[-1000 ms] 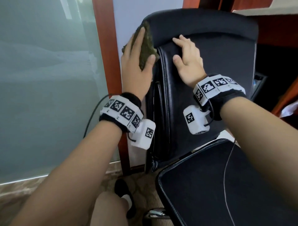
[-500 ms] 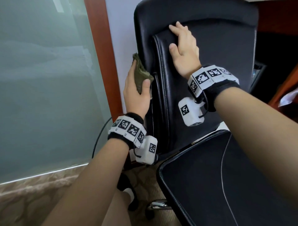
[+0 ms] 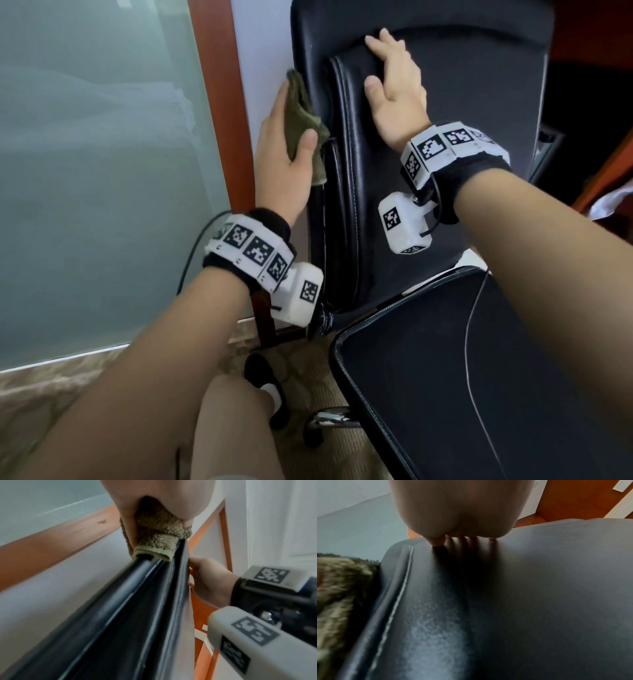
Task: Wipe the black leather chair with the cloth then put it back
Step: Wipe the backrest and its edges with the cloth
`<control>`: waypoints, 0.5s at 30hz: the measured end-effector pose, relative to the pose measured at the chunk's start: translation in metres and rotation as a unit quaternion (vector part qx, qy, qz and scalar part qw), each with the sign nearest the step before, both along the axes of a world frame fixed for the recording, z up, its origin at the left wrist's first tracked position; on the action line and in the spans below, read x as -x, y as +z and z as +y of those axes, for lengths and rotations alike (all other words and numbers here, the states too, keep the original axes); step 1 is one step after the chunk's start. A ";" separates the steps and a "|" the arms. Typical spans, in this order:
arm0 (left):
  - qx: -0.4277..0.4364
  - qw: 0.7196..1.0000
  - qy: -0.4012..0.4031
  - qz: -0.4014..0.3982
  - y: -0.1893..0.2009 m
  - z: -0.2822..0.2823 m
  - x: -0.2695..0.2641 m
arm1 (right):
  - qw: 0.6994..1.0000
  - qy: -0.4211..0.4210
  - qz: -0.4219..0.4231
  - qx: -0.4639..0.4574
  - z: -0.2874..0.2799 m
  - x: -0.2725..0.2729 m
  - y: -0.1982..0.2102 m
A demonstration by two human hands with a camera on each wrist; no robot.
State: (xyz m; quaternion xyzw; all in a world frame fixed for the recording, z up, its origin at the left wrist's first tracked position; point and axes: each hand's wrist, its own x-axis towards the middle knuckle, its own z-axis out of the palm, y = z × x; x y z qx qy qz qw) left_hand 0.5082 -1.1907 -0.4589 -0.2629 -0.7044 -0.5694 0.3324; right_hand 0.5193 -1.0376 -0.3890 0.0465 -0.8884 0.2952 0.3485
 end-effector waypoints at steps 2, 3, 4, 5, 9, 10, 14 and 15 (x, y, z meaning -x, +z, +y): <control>0.005 1.000 -0.004 -0.002 0.001 0.006 0.000 | 1.000 0.015 -0.010 -0.006 0.000 -0.002 -0.001; 0.007 1.000 -0.006 -0.009 -0.003 0.008 -0.001 | 1.000 0.026 -0.014 -0.007 0.000 -0.003 -0.003; 0.008 1.000 -0.006 -0.016 -0.010 0.009 -0.002 | 0.999 0.037 -0.017 -0.004 0.001 -0.005 -0.007; 0.005 1.000 -0.005 -0.023 -0.018 0.010 -0.002 | 0.999 0.049 -0.017 0.001 0.001 -0.006 -0.012; -0.004 0.999 0.004 -0.046 -0.046 0.010 -0.001 | 0.998 0.067 -0.011 0.005 0.000 -0.012 -0.036; -0.002 0.999 0.005 -0.051 -0.053 0.009 -0.002 | 0.998 0.068 -0.007 0.005 -0.002 -0.013 -0.041; -0.008 0.997 0.003 -0.072 -0.077 0.011 -0.004 | 0.998 0.056 0.016 0.023 -0.005 -0.009 -0.053; -0.015 0.997 0.003 -0.077 -0.082 0.013 -0.005 | 0.998 0.049 0.023 0.026 -0.005 -0.009 -0.054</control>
